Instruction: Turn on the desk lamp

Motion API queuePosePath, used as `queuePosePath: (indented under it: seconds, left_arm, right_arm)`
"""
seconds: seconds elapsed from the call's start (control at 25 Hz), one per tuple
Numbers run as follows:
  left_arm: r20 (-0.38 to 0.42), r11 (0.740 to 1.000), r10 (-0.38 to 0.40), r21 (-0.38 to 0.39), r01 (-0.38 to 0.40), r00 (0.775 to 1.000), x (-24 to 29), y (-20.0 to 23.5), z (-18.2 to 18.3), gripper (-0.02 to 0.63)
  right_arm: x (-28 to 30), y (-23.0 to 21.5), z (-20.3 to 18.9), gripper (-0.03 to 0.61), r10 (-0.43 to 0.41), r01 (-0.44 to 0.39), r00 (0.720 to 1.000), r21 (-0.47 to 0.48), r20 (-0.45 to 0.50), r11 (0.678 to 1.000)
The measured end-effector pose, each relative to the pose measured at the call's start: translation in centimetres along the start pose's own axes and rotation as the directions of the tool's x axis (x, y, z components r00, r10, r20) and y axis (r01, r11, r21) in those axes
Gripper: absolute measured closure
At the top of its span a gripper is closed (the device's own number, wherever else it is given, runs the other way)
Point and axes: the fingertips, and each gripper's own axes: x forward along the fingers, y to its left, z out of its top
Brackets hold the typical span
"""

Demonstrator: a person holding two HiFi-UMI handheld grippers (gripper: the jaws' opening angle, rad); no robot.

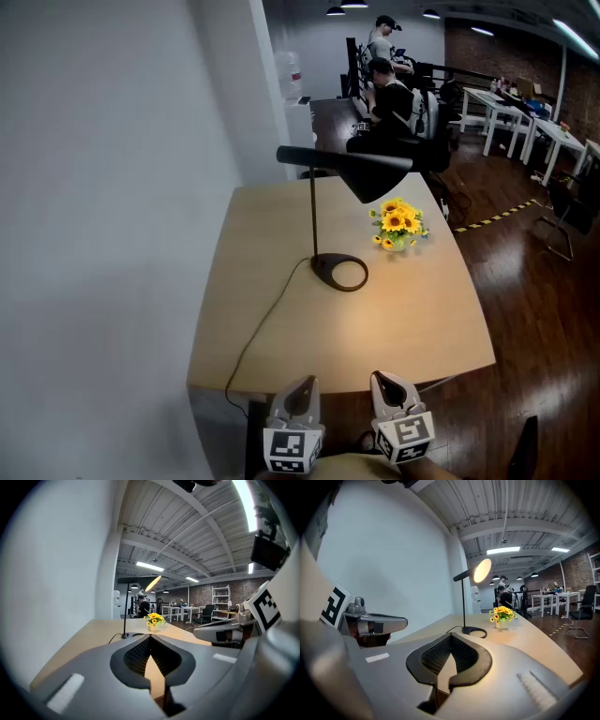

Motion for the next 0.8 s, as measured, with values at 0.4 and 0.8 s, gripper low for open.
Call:
queuePosePath:
  seconds: [0.4, 0.8]
  left_arm:
    - [-0.008, 1.000, 0.026, 0.018, -0.025, 1.000, 1.3, -2.8, 1.4, 0.620]
    - [-0.006, 0.997, 0.073, 0.003, -0.073, 0.997, 3.1, -5.8, 1.5, 0.620]
  right_arm:
    - [-0.8, -3.0, 0.5, 0.578, 0.022, -0.022, 0.999, 0.003, 0.025, 1.000]
    - [-1.5, -5.9, 1.8, 0.578, 0.066, -0.064, 0.997, -0.058, 0.043, 0.996]
